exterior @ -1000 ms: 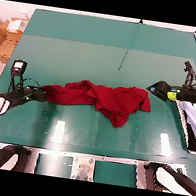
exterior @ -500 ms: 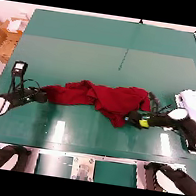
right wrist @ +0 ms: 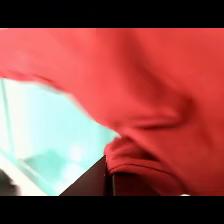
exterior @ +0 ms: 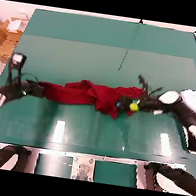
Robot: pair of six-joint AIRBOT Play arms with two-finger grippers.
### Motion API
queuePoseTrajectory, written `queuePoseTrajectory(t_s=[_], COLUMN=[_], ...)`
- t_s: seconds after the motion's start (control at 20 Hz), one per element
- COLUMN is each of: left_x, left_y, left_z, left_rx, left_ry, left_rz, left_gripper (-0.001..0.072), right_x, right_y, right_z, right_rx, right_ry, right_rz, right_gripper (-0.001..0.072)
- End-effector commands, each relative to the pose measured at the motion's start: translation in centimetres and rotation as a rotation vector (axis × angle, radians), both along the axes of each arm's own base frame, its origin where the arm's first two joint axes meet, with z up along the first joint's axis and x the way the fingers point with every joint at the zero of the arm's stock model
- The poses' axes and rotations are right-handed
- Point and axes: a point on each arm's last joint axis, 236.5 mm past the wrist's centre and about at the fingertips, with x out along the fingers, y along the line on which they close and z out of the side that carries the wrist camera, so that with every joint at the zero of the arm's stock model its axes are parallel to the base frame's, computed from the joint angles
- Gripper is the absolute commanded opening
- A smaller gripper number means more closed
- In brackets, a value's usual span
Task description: Fold the shirts.
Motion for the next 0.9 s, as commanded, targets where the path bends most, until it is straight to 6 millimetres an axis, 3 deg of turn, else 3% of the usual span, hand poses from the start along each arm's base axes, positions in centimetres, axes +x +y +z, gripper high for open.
queuePoseTrajectory(t_s=[0.0, 0.1, 0.15, 0.25, 0.35, 0.55, 0.7, 0.8, 0.85], left_x=[2.0, 2.5, 2.4, 1.6, 0.2, -3.7, -7.1, -8.1, -7.6], left_y=[3.2, 4.5, 4.6, 4.6, 4.9, 6.4, 6.8, 6.9, 6.9], left_z=[9.4, 17.2, 20.6, 27.4, 32.9, 41.3, 47.0, 48.6, 48.2], left_rx=[0.234, 0.307, 0.304, 0.294, 0.295, 0.338, 0.332, 0.333, 0.335], left_ry=[-0.149, -0.284, -0.35, -0.489, -0.598, -0.765, -0.908, -0.955, -0.939], left_rz=[-0.017, 0.015, 0.027, 0.049, 0.072, 0.137, 0.17, 0.181, 0.179], left_gripper=[0.0022, 0.0022, 0.0022, 0.0022, 0.0022, 0.0022, 0.0022, 0.0022, 0.0022], right_x=[4.5, 6.8, 6.9, 6.1, 4.4, -0.2, -3.8, -5.3, -5.4], right_y=[-1.3, -4.9, -6.6, -9.6, -12.0, -15.5, -15.5, -14.4, -14.1], right_z=[13.5, 23.7, 27.7, 34.0, 38.3, 42.8, 45.0, 44.4, 43.0], right_rx=[0.077, 0.073, 0.062, 0.036, -0.006, -0.127, -0.197, -0.204, -0.202], right_ry=[-0.277, -0.533, -0.633, -0.787, -0.907, -1.066, -1.168, -1.161, -1.12], right_rz=[0.026, -0.068, -0.112, -0.193, -0.261, -0.391, -0.422, -0.389, -0.37], right_gripper=[0.001, 0.001, 0.001, 0.001, 0.0011, 0.0011, 0.0011, 0.0011, 0.0011])
